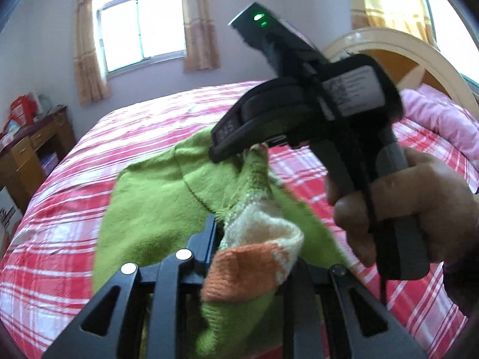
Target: Fold small clothes
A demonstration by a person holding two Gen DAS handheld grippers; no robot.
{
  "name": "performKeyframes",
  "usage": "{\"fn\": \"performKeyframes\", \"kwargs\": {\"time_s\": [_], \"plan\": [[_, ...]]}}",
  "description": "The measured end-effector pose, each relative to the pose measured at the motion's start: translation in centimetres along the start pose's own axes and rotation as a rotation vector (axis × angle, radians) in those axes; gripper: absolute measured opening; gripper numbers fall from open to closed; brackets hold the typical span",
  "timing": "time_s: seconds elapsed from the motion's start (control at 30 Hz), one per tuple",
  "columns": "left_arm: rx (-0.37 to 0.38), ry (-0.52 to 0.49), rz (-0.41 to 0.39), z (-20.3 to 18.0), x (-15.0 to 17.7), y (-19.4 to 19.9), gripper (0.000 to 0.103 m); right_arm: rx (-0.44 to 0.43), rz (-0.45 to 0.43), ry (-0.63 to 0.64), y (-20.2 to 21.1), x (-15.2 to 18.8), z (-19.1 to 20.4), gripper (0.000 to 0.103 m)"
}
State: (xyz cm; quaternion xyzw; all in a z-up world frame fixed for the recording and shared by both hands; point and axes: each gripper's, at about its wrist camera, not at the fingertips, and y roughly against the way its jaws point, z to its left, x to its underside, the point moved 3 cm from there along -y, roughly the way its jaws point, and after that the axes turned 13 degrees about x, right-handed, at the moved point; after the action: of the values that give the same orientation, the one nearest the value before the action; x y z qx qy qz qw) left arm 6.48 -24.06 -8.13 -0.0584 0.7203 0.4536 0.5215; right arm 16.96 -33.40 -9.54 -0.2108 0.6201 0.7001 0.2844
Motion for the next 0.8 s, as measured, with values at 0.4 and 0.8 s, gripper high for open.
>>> {"fn": "performKeyframes", "kwargs": {"time_s": [0.4,0.8], "plan": [[0.055,-0.007,0.099,-2.7,1.2,-2.1,0.051,-0.107,0.027,-0.216,-2.8,4.4,-6.4,0.021],[0.101,0.198,0.056,2.9,7.4,8.4,0.079,-0.094,-0.096,-0.257,10.8,9.9,-5.8,0.042]]}}
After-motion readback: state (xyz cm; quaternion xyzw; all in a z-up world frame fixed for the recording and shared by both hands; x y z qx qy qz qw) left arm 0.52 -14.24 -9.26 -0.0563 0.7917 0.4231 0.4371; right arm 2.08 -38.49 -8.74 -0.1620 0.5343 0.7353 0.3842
